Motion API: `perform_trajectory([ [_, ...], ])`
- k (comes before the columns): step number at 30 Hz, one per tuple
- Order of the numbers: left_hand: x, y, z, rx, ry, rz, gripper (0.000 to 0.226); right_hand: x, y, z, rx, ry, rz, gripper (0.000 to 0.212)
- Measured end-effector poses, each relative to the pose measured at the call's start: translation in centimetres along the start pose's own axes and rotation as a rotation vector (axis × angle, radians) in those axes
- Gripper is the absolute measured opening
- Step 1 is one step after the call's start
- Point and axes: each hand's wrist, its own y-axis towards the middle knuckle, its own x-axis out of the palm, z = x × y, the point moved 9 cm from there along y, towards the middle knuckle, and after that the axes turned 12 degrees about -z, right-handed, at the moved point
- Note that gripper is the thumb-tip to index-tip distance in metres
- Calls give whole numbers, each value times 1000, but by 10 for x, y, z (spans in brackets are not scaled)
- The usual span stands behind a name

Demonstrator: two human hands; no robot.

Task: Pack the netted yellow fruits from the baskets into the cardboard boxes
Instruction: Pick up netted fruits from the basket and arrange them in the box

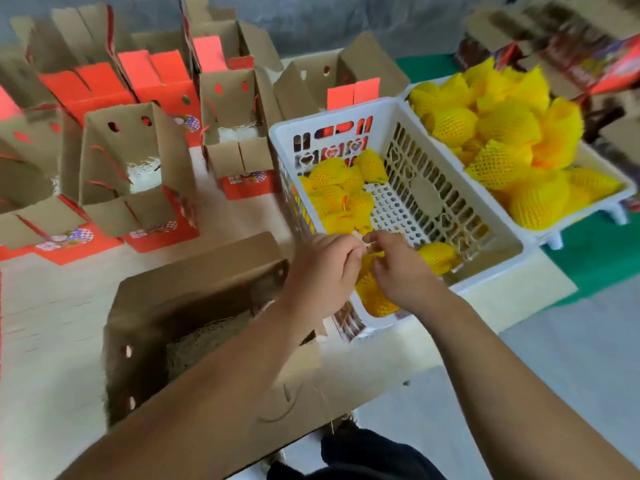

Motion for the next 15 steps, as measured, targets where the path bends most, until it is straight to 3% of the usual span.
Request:
perform_trajectory([
  [2, 14, 36, -10, -33, 131, -89, 23, 22, 9, 30, 125, -249, -411, 60],
  [4, 29, 69, -27, -110, 357, -222, 35, 36, 15, 40, 154, -506, -657, 82],
  [6, 43, 92, -42, -169, 578, -332, 41, 44, 29, 35, 98, -716, -737, 97],
  [9, 57, 109, -60, -292, 766, -457, 30, 55, 45, 30, 2, -937, -797, 106],
  [15, 48, 113, -60, -414, 780, -401, 34, 77, 48, 33, -246, -1124, -819, 85],
])
